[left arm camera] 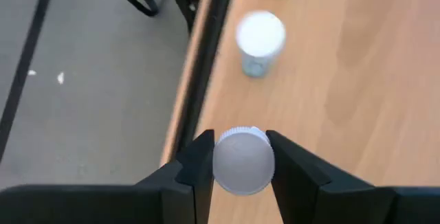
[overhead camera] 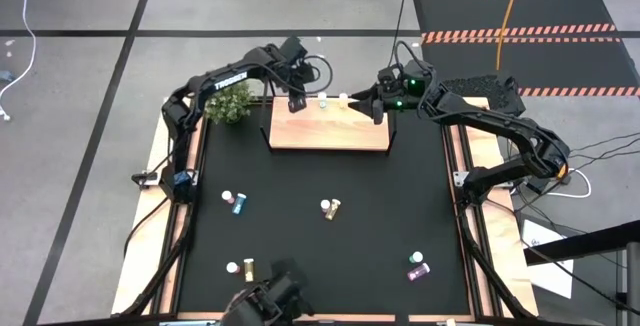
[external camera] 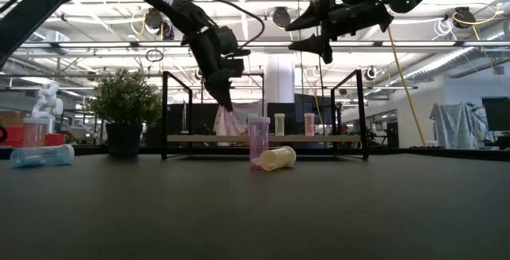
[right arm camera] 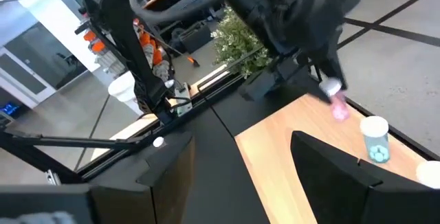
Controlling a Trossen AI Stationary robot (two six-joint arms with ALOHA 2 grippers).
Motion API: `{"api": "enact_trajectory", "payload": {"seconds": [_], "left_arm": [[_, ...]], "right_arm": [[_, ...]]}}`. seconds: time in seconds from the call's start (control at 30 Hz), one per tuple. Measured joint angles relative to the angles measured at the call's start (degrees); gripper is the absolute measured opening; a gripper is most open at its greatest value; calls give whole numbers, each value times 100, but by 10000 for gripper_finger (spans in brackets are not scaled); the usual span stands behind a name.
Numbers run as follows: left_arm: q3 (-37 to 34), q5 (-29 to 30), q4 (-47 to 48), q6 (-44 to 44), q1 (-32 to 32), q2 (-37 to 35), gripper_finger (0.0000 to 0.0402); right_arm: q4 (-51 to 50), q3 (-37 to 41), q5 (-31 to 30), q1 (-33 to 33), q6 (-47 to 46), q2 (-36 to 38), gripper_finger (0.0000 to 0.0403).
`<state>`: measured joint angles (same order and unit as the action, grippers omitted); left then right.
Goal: Pick and place medicine bottles onto shelf by color
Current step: Put the top right purple pill bottle on the shelf
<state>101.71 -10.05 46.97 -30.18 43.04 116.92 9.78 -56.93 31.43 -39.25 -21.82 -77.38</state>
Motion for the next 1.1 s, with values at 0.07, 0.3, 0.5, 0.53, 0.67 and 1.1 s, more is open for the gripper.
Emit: {"api": "enact_trajectory", "payload": {"seconds": [0.07,0.3,0.5,0.53,0.67,1.1], "left_arm": [[-1,14,78,-106,-15,29,125],[-42,433,104,-284,5,26,120],[-46,390,136,-284,12,26,122],[-46,392,120,-273,12,61,122],[-52,431,133,-170,59,195,123],[-50,412,276,769,93,205,142]], "right_arm": [[-14,0,-9,-1,0,0,237],[-18,0,-12,-21,58,2,237],[-20,0,-5,-165,24,13,237],[-22,0,-4,-192,24,23,237],[-16,0,10,-267,19,42,237],[-58,0,32,-345,-20,74,237]]}}
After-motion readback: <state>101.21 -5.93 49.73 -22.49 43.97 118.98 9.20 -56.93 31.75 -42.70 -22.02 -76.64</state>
